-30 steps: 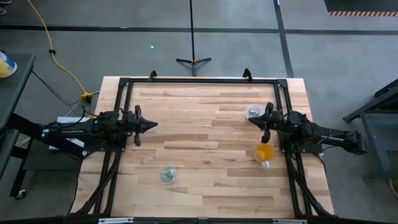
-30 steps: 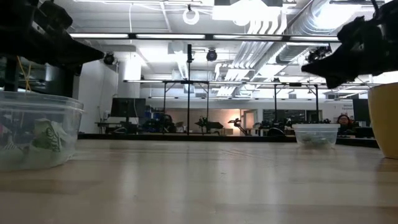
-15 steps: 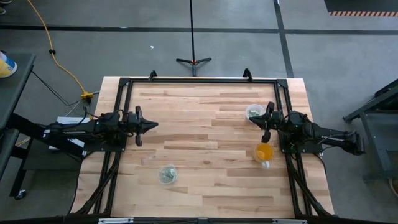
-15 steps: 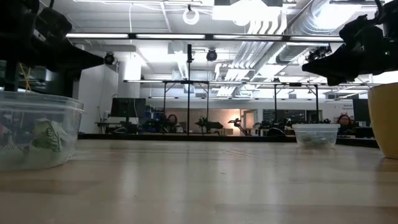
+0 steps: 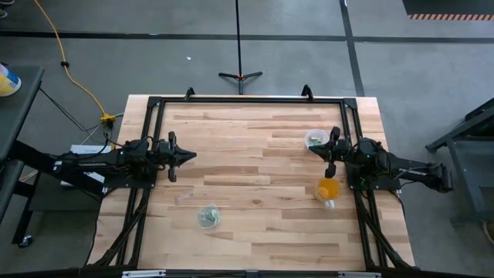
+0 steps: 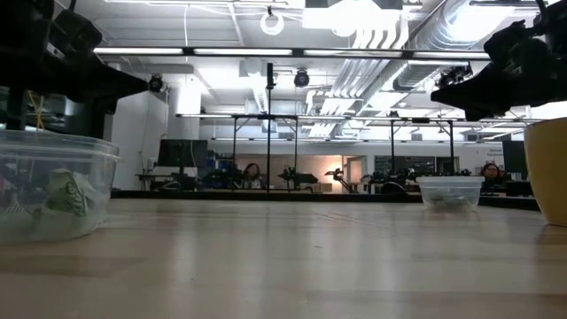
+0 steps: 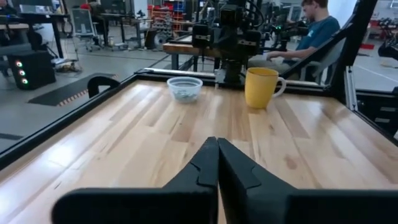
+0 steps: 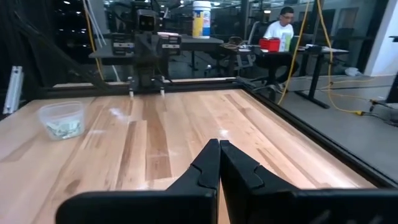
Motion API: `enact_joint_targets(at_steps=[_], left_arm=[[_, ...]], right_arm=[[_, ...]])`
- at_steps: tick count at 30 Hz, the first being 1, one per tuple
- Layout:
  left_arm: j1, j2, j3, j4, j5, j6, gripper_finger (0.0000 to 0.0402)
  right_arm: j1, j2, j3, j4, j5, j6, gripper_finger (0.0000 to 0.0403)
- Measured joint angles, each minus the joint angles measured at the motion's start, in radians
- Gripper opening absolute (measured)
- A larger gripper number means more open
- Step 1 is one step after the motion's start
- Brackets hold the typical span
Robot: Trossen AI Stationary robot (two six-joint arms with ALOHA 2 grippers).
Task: Pick and place Stevia / Truvia into bins
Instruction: Return to Home Position
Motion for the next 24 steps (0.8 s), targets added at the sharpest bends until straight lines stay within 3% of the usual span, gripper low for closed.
enact_joint_targets(at_steps=[6, 24], left_arm=[[0.0, 0.0, 0.0, 0.0, 0.0, -0.012, 0.0077], [0.0, 0.0, 0.0, 0.0, -0.007, 0.034, 0.0066]], right_arm=[[0.0, 0.0, 0.0, 0.001, 0.013, 0.001, 0.0004], [0.0, 0.0, 0.0, 0.001, 0.013, 0.002, 0.0001]])
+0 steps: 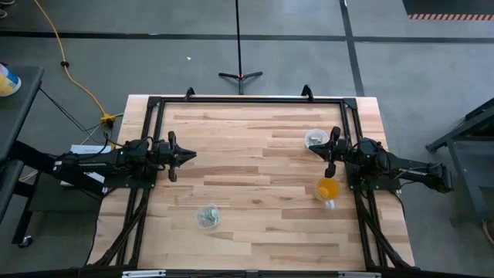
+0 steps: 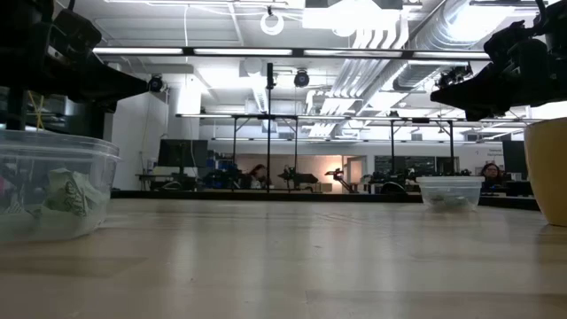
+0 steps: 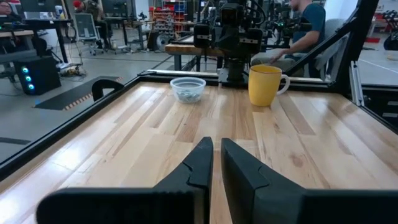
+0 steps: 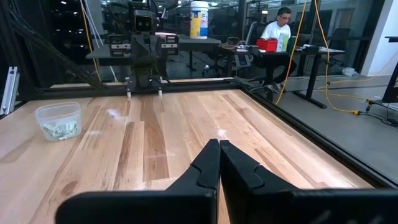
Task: Pick and place Stevia / Truvia into bins
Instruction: Return to Home Position
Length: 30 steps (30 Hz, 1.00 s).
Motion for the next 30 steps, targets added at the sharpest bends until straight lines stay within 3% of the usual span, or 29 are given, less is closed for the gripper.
enact_joint_targets(at_steps=[30], left_arm=[[0.0, 0.0, 0.0, 0.0, -0.002, 0.0, 0.0067]], right_arm=[[0.0, 0.0, 0.0, 0.0, 0.002, 0.001, 0.0007]])
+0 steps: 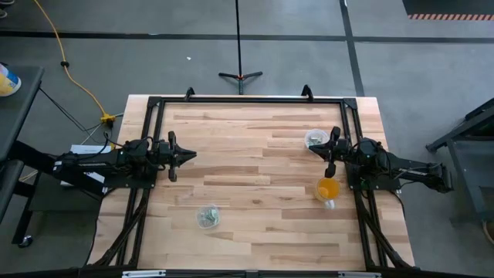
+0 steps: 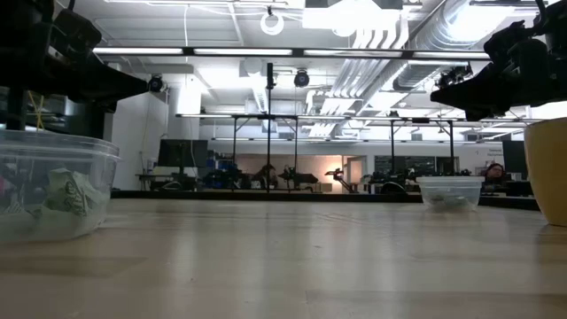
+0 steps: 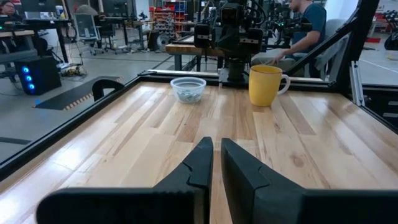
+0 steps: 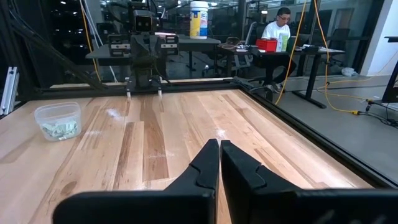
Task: Pick and place Stevia / Truvia into bins
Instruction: Return to Home Position
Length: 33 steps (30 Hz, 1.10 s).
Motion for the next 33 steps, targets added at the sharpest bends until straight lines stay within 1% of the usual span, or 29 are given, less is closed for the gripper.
enact_joint_targets(at_steps=[33], left_arm=[[0.0, 0.0, 0.0, 0.0, 0.0, 0.0, 0.0067]], right_arm=[[0.0, 0.0, 0.0, 0.0, 0.0, 0.0, 0.0003]])
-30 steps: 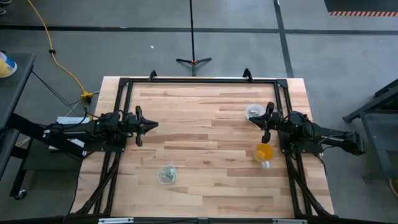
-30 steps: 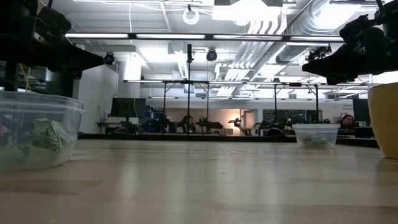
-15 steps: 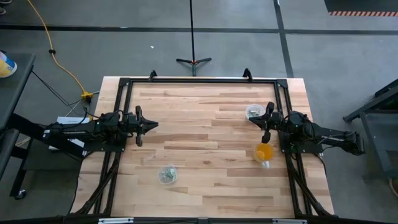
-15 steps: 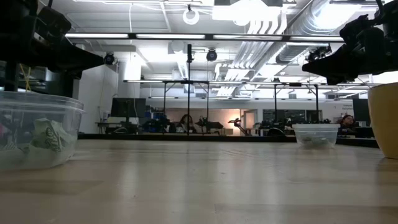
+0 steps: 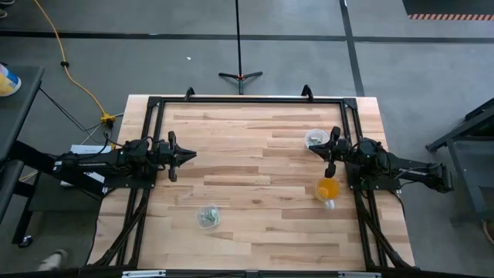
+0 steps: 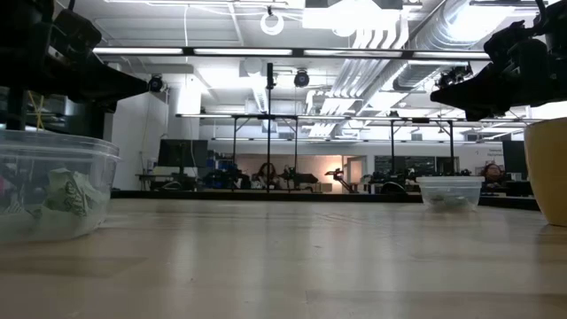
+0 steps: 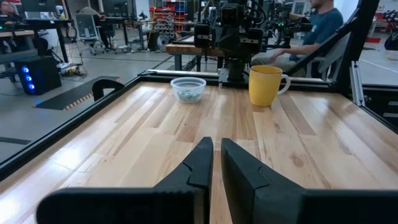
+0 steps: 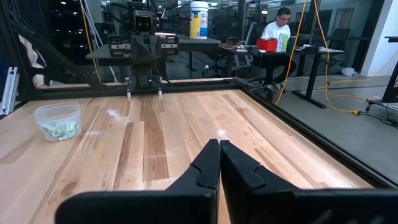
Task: Pick and place Stevia / Truvia into bins
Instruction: Return to Home Position
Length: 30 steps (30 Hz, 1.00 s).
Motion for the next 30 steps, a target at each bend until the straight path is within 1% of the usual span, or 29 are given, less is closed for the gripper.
enact_joint_targets(at_steps=[23, 30], left_arm=[[0.0, 0.0, 0.0, 0.0, 0.0, 0.0, 0.0067], [0.0, 0.0, 0.0, 0.0, 0.0, 0.0, 0.0067]], right_arm=[[0.0, 0.0, 0.0, 0.0, 0.0, 0.0, 0.0001], [0.0, 0.0, 0.0, 0.0, 0.0, 0.0, 0.0007]])
